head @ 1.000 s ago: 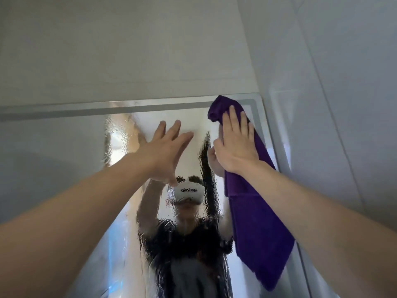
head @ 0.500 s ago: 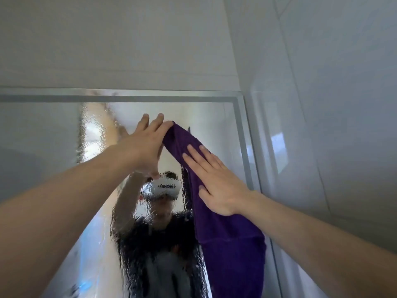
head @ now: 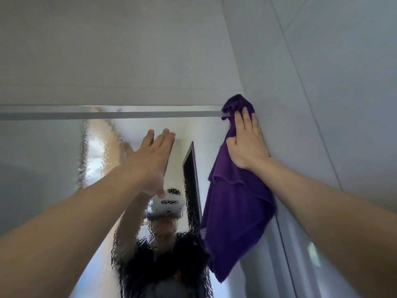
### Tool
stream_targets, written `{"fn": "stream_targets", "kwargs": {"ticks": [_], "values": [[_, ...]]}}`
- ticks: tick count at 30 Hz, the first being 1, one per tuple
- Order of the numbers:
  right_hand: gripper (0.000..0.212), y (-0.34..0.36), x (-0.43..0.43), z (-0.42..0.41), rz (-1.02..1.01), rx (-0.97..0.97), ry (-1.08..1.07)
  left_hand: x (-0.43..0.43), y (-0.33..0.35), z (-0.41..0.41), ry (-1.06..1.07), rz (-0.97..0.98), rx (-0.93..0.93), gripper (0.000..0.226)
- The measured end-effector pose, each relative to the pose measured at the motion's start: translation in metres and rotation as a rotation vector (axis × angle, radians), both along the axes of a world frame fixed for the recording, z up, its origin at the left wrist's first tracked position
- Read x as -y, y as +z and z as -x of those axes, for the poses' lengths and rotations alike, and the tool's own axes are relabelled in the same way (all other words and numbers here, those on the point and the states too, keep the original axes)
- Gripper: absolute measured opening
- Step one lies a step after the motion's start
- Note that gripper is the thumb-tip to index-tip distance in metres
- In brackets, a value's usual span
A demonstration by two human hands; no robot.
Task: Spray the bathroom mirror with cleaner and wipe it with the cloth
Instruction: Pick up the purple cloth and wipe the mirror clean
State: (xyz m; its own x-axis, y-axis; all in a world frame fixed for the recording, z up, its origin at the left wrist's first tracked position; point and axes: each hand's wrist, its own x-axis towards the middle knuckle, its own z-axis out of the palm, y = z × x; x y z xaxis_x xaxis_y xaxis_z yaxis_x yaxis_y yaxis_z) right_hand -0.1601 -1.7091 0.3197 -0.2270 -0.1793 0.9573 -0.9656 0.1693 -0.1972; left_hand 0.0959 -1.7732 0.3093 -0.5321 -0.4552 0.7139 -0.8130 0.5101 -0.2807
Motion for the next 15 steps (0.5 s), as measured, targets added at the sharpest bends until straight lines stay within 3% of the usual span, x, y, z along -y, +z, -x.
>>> {"fn": "stream_targets", "kwargs": {"ticks": [6,12,15], "values": [[0.074,0.032,0.026,-0.055,-0.017,-0.140,0.072,-0.001,-0.001,0.000,-0.021,-0.018,-0.025,0.162],[0.079,-0.013,0.039,-0.096,-0.099,-0.358,0.128,-0.003,-0.002,-0.002,-0.021,-0.014,-0.013,0.153],[0.079,-0.038,0.034,-0.088,-0.175,-0.450,0.130,-0.003,-0.003,-0.004,-0.026,0.000,-0.004,0.137]]}}
